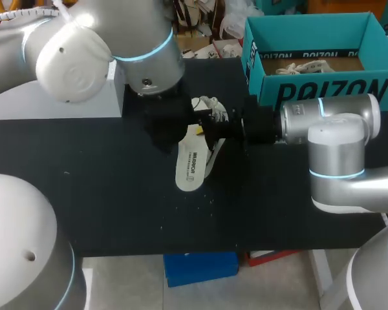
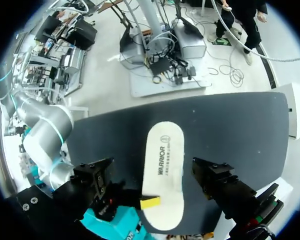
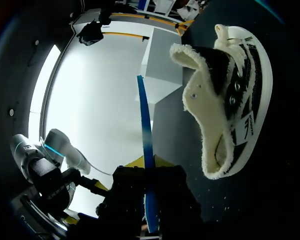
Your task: Take the shoe out of the shoebox, open the shoe tongue, remove and reinsert the insole, then place the shoe into the shoebox
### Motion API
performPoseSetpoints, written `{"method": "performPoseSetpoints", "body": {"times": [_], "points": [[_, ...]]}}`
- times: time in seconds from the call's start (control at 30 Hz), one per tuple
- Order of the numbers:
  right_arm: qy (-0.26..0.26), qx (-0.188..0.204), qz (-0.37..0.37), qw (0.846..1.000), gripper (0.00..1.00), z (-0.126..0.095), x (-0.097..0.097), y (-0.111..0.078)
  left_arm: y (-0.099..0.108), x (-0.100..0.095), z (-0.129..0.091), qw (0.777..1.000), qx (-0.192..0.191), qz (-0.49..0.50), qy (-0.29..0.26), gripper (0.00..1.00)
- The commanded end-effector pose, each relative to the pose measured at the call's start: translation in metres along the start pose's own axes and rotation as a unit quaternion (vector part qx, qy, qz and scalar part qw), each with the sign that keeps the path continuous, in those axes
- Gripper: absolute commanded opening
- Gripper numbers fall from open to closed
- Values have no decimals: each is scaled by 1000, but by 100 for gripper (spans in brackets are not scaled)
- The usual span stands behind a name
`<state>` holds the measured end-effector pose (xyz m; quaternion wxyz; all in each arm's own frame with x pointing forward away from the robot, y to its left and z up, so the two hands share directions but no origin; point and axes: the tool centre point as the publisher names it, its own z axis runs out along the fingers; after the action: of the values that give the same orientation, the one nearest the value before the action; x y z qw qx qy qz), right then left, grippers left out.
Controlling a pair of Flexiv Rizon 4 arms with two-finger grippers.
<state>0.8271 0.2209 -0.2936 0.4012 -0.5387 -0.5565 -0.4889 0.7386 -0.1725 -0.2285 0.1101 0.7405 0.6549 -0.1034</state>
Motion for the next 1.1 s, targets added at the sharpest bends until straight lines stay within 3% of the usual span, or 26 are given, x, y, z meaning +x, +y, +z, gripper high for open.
{"method": "performPoseSetpoints", "body": {"times": [0.03, 0.6, 0.77, 0.9, 1.0, 1.1], "points": [[-1, -1, 0, 1000, 0, 2, 0, 0, -11, 35, -3, 965, 55, 49, -250, 100], [-1, -1, 0, 1000, 0, 2, 0, 0, -11, 35, -3, 965, 55, 49, -250, 100], [-1, -1, 0, 1000, 0, 2, 0, 0, -8, 42, 15, 937, 38, 35, -346, 100], [-1, -1, 0, 1000, 0, 2, 0, 0, -9, 43, 16, 924, 7, 45, -380, 100], [-1, -1, 0, 1000, 0, 2, 0, 0, -5, 48, 13, 900, 16, 20, -436, 100], [-1, -1, 0, 1000, 0, 2, 0, 0, -5, 48, 13, 900, 16, 20, -436, 100]]}}
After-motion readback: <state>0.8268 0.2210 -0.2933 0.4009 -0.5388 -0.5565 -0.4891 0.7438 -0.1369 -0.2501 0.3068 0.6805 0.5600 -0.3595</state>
